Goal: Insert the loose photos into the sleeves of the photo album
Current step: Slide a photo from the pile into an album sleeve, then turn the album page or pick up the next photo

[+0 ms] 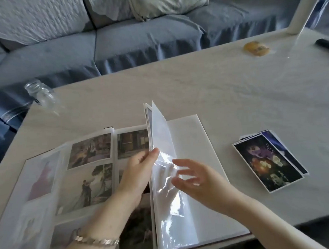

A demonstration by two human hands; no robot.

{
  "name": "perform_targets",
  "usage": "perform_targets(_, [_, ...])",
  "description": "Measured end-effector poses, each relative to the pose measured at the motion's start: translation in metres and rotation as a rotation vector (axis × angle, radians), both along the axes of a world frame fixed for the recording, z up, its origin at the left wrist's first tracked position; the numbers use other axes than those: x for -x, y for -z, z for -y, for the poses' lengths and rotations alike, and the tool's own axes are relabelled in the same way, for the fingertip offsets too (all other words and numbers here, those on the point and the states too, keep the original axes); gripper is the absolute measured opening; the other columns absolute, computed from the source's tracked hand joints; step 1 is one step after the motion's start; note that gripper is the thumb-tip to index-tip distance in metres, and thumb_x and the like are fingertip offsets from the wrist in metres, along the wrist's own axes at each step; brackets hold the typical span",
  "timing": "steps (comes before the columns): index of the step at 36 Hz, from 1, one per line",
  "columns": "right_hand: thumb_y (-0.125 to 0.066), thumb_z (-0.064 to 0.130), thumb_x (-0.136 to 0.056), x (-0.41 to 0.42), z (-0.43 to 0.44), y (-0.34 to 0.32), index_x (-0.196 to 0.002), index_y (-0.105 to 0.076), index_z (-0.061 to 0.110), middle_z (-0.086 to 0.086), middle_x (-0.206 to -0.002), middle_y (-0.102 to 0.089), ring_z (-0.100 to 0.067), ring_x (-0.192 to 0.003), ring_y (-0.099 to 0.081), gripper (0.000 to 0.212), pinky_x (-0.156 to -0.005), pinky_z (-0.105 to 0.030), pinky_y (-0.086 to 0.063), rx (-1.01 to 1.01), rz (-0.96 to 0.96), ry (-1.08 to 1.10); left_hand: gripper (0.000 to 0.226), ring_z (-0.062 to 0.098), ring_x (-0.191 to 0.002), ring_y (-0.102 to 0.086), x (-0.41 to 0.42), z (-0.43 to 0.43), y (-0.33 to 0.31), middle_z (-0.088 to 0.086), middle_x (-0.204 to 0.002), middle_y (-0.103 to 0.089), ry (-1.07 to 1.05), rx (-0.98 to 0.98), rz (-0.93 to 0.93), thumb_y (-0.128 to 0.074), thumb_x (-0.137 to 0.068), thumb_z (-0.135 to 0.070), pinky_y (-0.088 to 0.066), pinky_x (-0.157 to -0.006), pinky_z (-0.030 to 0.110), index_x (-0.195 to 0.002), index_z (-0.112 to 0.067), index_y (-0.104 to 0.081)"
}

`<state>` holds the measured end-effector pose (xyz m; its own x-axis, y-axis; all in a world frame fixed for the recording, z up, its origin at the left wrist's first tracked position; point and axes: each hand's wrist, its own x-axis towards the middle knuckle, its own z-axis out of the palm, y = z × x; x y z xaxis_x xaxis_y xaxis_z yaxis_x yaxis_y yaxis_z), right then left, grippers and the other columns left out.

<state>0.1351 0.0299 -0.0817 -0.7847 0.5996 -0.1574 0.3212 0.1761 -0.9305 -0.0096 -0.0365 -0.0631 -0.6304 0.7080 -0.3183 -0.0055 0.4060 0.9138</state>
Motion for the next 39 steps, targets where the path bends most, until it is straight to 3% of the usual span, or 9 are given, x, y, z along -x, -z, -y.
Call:
perform_targets(6, [-0.067,0.049,-0.076,0.016,0.016,0.002,-0.132,-0.039,0.038,0.026,-0.113,-0.042,0.007,-0.103,-0.049,0.062,-0.084,-0.007,-0.04,0.04,0.056,0.082,0.035,0.012,-0.103,-0.06,0.002,0.014,0.008,-0.01,-0.104,-0.067,-0.103,0.063,0.243,-0.048,-0.09,-0.052,-0.046,-0.088,0.031,-0.106,-0.026,-0.065])
perform_targets(10, [-0.067,0.054,-0.072,0.021,0.02,0.002,-0.138,-0.032,0.036,0.02,-0.121,-0.037,-0.002,-0.12,-0.038,0.077,-0.1,-0.02,-0.035,0.058,0.073,0.132,0.04,0.019,-0.107,-0.063,-0.001,0.013,0.005,-0.003,-0.111,-0.07,-0.07,0.066,0.355,-0.047,-0.091,-0.052,-0.044,-0.101,0.043,-0.11,-0.025,-0.069])
perform_targets(15, [-0.063,0.07,-0.051,0.02,0.015,-0.002,-0.14,-0.029,0.036,0.006,-0.136,-0.041,-0.005,-0.121,-0.041,0.1,-0.097,-0.021,-0.037,0.143,0.072,0.178,0.024,0.002,-0.086,-0.067,-0.005,0.01,0.005,-0.013,-0.089,-0.073,-0.01,-0.017,0.308,-0.048,-0.095,-0.038,-0.049,-0.076,0.023,-0.096,-0.027,-0.069])
perform_targets(19, [-0.072,0.045,-0.074,0.013,0.006,-0.005,-0.142,-0.027,0.031,0.0,-0.132,-0.044,-0.012,-0.122,-0.046,0.082,-0.094,-0.025,-0.042,0.222,0.112,0.208,0.03,0.003,-0.055,-0.051,-0.005,0.006,0.007,-0.001,-0.063,-0.056,-0.012,0.004,-0.024,-0.05,-0.096,-0.024,-0.038,-0.053,0.012,-0.07,-0.014,-0.06])
perform_targets(24, [-0.057,0.016,-0.086,-0.003,-0.013,0.002,-0.128,-0.048,0.024,-0.005,-0.104,-0.067,-0.02,-0.084,-0.061,0.043,-0.076,-0.03,-0.046,0.275,0.108,0.279,0.039,0.019,-0.073,-0.051,0.004,0.004,0.006,0.011,-0.075,-0.057,-0.009,0.037,0.005,-0.061,-0.073,-0.029,-0.037,-0.071,0.032,-0.085,0.008,-0.058])
perform_targets(29, [-0.057,0.009,-0.086,-0.038,-0.043,0.007,-0.119,-0.058,0.015,-0.001,-0.097,-0.061,-0.02,-0.086,-0.058,0.034,-0.063,-0.024,-0.043,-0.126,0.325,0.413,0.031,0.029,-0.075,-0.062,0.014,0.01,0.015,0.009,-0.085,-0.067,-0.007,0.146,-0.092,-0.061,-0.06,-0.022,-0.05,-0.072,0.039,-0.09,-0.015,-0.063])
perform_targets(33, [-0.057,0.028,-0.088,-0.069,-0.066,0.021,-0.129,-0.047,0.01,-0.01,-0.128,-0.048,-0.029,-0.121,-0.043,0.046,-0.098,-0.037,-0.037,-0.552,0.686,0.426,0.064,0.003,-0.095,-0.054,0.009,0.017,0.023,0.003,-0.133,-0.049,-0.003,0.187,-0.249,-0.064,-0.085,-0.012,-0.045,-0.067,0.018,-0.14,-0.021,-0.033])
perform_targets(37, [-0.05,0.051,-0.088,-0.086,-0.073,0.031,-0.139,-0.029,0.013,-0.016,-0.138,-0.039,-0.031,-0.135,-0.026,0.067,-0.109,-0.039,-0.024,-0.602,0.977,0.338,0.079,0.01,-0.124,-0.041,0.004,0.02,0.028,0.003,-0.153,-0.024,0.02,0.202,-0.346,-0.062,-0.089,-0.015,-0.034,-0.072,0.004,-0.149,-0.022,-0.012])
perform_targets(39, [-0.044,0.051,-0.091,-0.09,-0.071,0.033,-0.139,-0.029,0.014,-0.013,-0.134,-0.043,-0.027,-0.132,-0.032,0.062,-0.108,-0.034,-0.025,-0.692,1.054,0.248,0.076,0.005,-0.111,-0.036,0.004,0.02,0.028,0.003,-0.152,-0.02,0.054,0.24,-0.447,-0.062,-0.089,-0.017,-0.032,-0.058,0.001,-0.149,-0.023,-0.014])
